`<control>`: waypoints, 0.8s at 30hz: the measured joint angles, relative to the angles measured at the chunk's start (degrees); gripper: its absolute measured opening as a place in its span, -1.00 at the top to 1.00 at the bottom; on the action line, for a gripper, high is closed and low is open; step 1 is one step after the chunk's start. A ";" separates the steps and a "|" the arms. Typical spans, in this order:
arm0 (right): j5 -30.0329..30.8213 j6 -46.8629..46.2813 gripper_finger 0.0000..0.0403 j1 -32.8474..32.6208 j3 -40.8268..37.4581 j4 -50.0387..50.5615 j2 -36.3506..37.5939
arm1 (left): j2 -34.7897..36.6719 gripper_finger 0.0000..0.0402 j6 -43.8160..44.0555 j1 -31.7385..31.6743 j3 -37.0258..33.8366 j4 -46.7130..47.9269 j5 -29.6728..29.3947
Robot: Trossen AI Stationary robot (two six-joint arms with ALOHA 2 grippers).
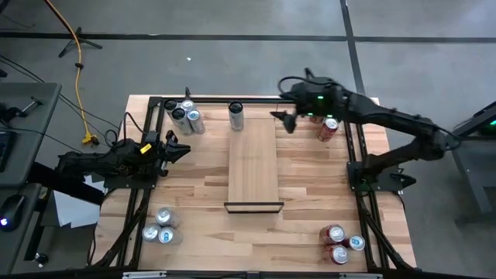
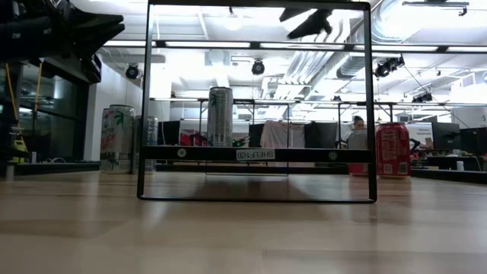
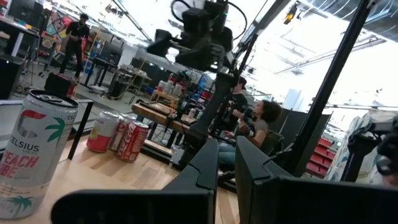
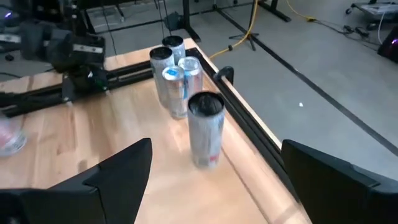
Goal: Place canned beverage on shelf
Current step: Put the bottom white-pink soda can on the shelf aligned with the other white-pink soda can
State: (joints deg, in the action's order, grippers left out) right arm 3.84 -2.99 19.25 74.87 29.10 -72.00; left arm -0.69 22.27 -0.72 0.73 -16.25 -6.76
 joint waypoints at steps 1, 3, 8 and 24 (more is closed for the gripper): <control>0.03 -0.63 -0.71 -0.02 0.02 2.35 1.62 | 0.00 0.98 -0.39 0.01 0.00 -0.02 0.00; 0.06 -2.11 -0.71 -0.07 0.02 7.43 4.58 | 0.00 0.98 -0.41 0.00 0.00 -0.04 0.00; 0.08 -5.79 -0.71 -0.89 -2.53 13.00 10.86 | -0.01 0.98 1.67 0.01 0.00 0.02 0.00; -2.85 -15.33 -0.71 -1.79 -12.08 12.19 17.49 | -0.24 0.98 3.51 0.01 0.00 -1.12 -9.34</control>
State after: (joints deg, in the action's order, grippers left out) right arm 0.99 -18.31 17.45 62.79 41.29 -54.51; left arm -0.93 25.78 -0.71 0.73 -17.37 -16.10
